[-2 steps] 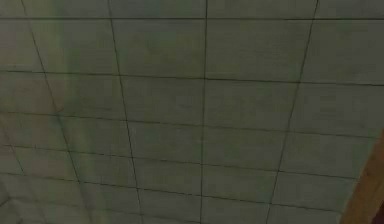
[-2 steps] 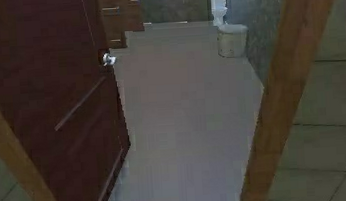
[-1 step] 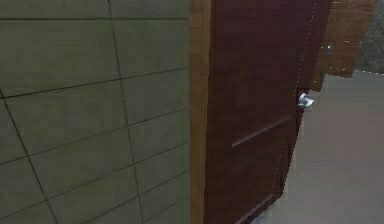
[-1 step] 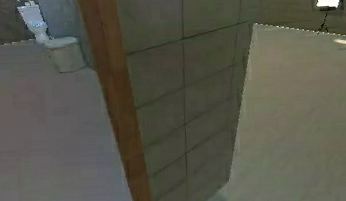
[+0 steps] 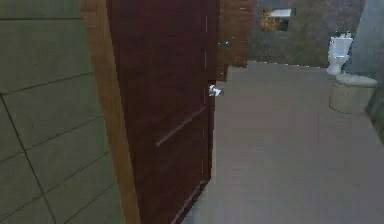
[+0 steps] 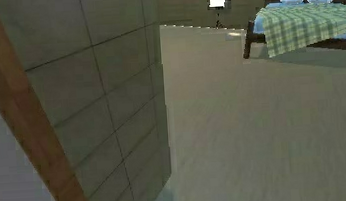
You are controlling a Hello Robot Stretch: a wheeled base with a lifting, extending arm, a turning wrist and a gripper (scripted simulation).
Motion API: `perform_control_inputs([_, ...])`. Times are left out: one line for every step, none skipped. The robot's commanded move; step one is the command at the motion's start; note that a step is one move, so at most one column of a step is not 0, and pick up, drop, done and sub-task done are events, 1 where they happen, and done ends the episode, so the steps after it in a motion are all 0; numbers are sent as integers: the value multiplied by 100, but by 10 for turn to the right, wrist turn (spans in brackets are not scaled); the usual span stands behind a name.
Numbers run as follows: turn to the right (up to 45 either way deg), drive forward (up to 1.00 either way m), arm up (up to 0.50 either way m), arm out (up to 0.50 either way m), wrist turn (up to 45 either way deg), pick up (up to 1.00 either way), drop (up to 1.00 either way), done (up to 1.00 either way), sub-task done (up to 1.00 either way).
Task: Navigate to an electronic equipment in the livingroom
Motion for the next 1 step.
perform_control_inputs([0,65,0,0,0,0,0,0,0])
